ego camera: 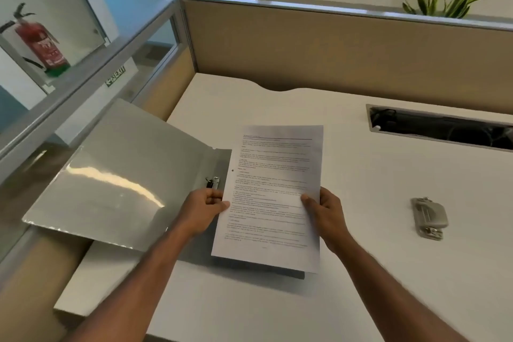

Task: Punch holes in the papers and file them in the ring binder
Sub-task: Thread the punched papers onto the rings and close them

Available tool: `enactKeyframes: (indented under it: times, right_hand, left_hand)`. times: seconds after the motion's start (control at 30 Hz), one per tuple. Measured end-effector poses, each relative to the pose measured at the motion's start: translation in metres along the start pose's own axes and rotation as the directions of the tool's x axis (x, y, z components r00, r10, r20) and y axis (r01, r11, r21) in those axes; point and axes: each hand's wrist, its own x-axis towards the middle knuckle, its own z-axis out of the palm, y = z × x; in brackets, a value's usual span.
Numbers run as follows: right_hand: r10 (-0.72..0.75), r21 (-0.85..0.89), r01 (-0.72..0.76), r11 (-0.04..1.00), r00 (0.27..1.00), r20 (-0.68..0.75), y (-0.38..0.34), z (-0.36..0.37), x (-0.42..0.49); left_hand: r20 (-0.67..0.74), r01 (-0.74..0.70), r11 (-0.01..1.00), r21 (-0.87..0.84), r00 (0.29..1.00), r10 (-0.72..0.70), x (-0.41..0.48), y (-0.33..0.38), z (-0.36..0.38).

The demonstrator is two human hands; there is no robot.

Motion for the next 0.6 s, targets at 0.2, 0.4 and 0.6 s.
enactKeyframes:
  times: [0.2, 0.4, 0.6]
  right_hand:
    - [0.025, -0.052, -0.024, 0.998, 1.000, 0.014, 0.003, 0.035, 0.012]
    - [0.031, -0.109, -0.032, 0.993, 0.999, -0.009, 0.005, 0.053, 0.020]
    - [0.012, -0.161, -0.015, 0.987, 1.000, -0.024, 0.003, 0.059, 0.021]
  left_hand:
    - [-0.135, 0.001, 0.998, 0.059, 0.991, 0.007, 0.002, -0.011, -0.025]
    - [-0.211, -0.001, 0.972, 0.237, 0.976, 0.052, 0.011, -0.014, -0.029]
    - [-0.216, 0.035, 0.940, 0.338, 0.976, 0.042, 0.021, -0.014, -0.028]
